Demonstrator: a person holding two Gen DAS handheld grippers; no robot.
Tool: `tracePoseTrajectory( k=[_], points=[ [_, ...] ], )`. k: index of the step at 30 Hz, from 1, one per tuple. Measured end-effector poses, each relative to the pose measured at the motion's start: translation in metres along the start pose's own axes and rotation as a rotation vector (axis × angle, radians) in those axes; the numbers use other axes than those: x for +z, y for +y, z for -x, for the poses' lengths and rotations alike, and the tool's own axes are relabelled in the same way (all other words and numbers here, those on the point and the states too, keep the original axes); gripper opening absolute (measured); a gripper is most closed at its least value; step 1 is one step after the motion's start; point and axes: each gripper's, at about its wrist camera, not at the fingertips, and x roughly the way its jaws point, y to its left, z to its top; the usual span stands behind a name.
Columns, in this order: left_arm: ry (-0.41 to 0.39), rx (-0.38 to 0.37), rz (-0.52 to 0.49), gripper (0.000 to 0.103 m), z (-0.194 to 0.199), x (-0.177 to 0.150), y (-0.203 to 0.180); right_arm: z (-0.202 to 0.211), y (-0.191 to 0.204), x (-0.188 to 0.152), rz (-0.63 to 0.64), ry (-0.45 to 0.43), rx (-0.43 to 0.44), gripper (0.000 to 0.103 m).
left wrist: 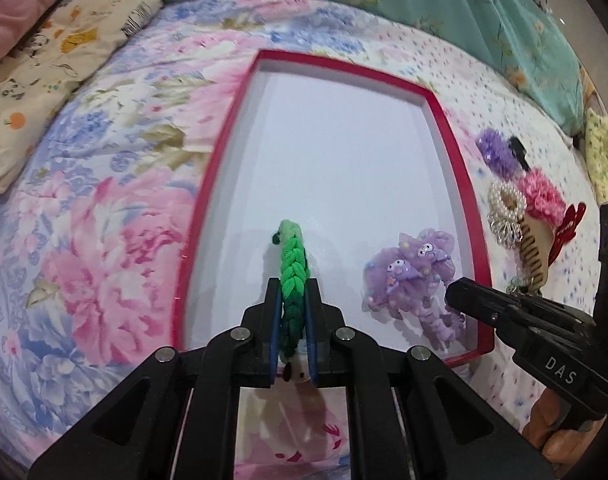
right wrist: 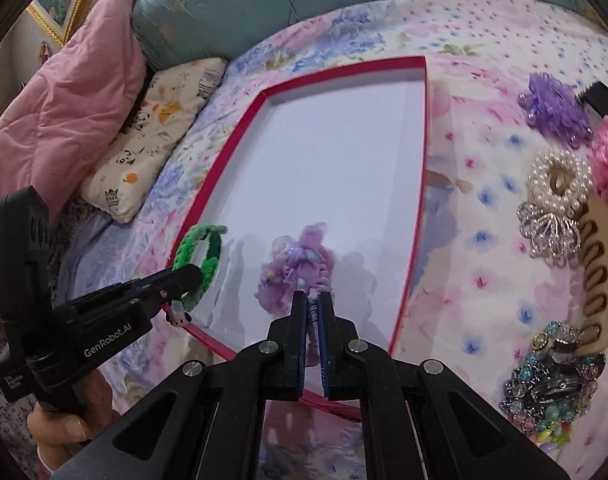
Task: Organize jewelry
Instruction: 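Carry both items into the red-rimmed box and open both tools, then move both tools back over the jewelry pile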
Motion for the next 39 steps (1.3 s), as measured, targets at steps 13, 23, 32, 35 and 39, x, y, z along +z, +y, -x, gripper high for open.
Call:
tracePoseTrajectory(
  k=[13, 23, 32, 35, 39],
  points=[
    [0.026, -0.002, 0.033, 0.026, -0.003, -0.006, 0.003, -0.004, -0.001, 0.000, 0.008, 0.022, -0.003, 0.012],
    [0.011, 0.001, 0.051, 0.047, 0.009, -0.014, 0.001, 0.032, -0.002, 0.002, -0.012, -0.049, 0.022, 0.026],
    [-0.042, -0.045, 0.085, 0.052, 0.032, -0.017, -0.009, 0.086, -0.028, -0.012, -0.061, -0.144, -0.003, 0.039],
    [-0.041, -0.069, 0.083, 0.052, 0.035, -0.018, -0.017, 0.100, -0.044, -0.019, -0.095, -0.156, -0.023, 0.040],
    [-0.034, -0.098, 0.068, 0.052, 0.037, -0.021, -0.034, 0.117, -0.065, -0.029, -0.139, -0.180, -0.055, 0.041]
  ],
)
